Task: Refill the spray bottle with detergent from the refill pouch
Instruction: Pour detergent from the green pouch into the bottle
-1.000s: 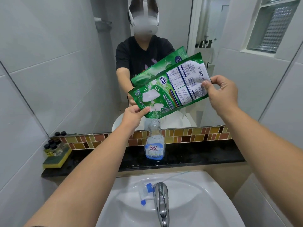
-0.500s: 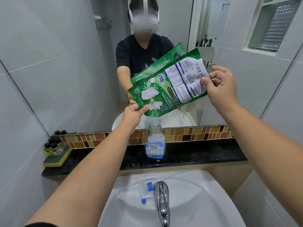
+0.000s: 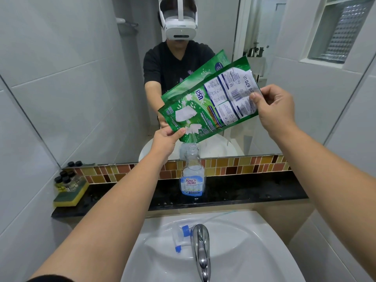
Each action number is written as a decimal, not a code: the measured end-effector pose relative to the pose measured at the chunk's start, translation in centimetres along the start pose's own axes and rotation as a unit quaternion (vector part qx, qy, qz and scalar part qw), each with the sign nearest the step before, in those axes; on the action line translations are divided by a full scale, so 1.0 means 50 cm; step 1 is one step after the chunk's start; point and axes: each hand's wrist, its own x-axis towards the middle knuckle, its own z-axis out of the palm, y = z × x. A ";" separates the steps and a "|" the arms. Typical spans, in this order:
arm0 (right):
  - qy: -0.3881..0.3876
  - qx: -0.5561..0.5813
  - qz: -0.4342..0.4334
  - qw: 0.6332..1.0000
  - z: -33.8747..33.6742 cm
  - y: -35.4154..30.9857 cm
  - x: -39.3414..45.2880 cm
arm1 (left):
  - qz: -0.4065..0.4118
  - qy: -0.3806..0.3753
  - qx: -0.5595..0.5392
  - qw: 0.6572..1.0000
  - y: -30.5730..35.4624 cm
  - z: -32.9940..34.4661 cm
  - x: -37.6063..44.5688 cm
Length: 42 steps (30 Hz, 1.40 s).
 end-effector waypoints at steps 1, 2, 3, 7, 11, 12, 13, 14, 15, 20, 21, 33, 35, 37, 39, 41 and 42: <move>0.000 0.002 -0.003 1.000 0.000 0.000 0.000 | 0.001 0.000 -0.002 1.000 0.001 0.000 0.000; 0.001 0.002 -0.006 1.000 0.001 -0.001 0.001 | 0.002 -0.001 -0.006 1.000 0.003 -0.001 0.000; 0.002 0.002 -0.009 1.000 0.001 -0.002 0.001 | 0.003 -0.001 -0.007 1.000 0.005 -0.002 0.001; 0.005 -0.002 -0.020 1.000 -0.001 -0.006 0.001 | 0.006 -0.003 -0.009 1.000 0.009 -0.001 0.003; 0.008 -0.008 -0.023 1.000 -0.002 -0.007 0.000 | 0.006 -0.003 -0.011 1.000 0.009 0.001 0.004; 0.007 -0.010 -0.023 1.000 -0.002 -0.007 0.000 | 0.006 -0.001 -0.011 1.000 0.009 0.001 0.004; 0.007 -0.010 -0.023 1.000 -0.002 -0.007 0.000 | 0.006 0.000 -0.011 1.000 0.010 0.001 0.004; 0.007 -0.011 -0.023 1.000 -0.003 -0.007 0.000 | 0.007 0.002 -0.010 1.000 0.011 0.002 0.003; 0.009 -0.010 -0.023 1.000 -0.003 -0.007 0.001 | 0.007 0.002 -0.010 1.000 0.013 0.003 0.003; 0.017 -0.001 -0.018 1.000 -0.005 -0.006 0.001 | 0.004 0.012 0.001 1.000 0.019 0.011 0.002; 0.019 0.002 -0.020 1.000 -0.005 -0.007 0.000 | 0.005 0.015 0.006 1.000 0.020 0.013 0.001; 0.025 0.010 -0.014 1.000 -0.005 -0.009 -0.006 | 0.003 0.079 0.078 0.994 0.025 0.026 -0.009; 0.025 0.010 -0.011 1.000 -0.005 -0.009 -0.008 | 0.004 0.088 0.091 0.992 0.023 0.030 -0.013; 0.024 0.010 -0.008 1.000 -0.004 -0.008 -0.009 | 0.002 0.101 0.099 0.990 0.023 0.034 -0.019; 0.023 0.008 -0.006 1.000 -0.003 -0.007 -0.012 | -0.005 0.117 0.113 0.987 0.024 0.039 -0.027; 0.023 0.009 -0.007 1.000 -0.002 -0.007 -0.014 | -0.006 0.134 0.134 0.982 0.025 0.044 -0.031; 0.022 0.009 -0.008 1.000 -0.002 -0.007 -0.015 | -0.005 0.141 0.143 0.980 0.026 0.047 -0.033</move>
